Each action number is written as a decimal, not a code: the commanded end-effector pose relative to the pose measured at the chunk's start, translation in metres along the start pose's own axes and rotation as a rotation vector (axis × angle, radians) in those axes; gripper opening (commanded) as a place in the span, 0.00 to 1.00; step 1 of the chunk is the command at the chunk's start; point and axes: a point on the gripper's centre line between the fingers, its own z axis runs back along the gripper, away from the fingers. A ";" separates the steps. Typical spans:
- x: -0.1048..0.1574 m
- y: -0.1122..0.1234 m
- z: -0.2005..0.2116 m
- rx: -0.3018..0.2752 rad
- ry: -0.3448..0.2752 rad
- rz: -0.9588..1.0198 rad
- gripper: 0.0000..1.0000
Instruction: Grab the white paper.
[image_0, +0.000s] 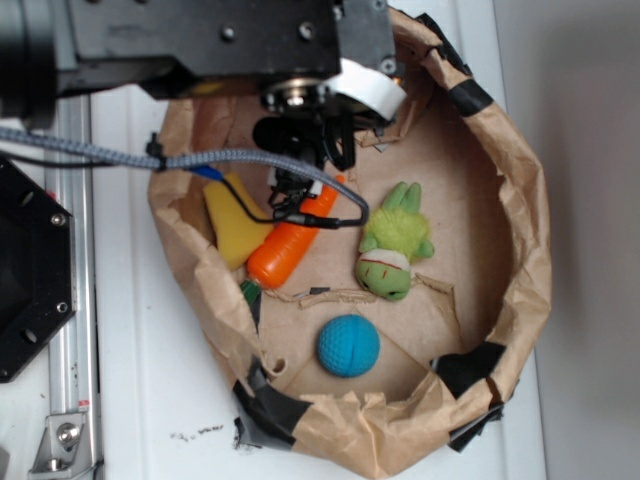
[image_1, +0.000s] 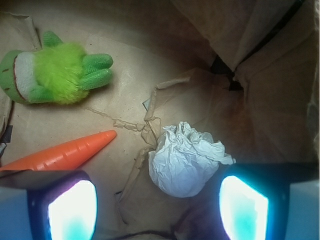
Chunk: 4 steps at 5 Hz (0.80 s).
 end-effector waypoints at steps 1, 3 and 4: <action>0.005 0.006 0.010 0.024 -0.040 0.019 1.00; -0.015 0.019 -0.027 -0.050 -0.166 -0.321 1.00; -0.012 0.031 -0.047 -0.051 -0.094 -0.314 1.00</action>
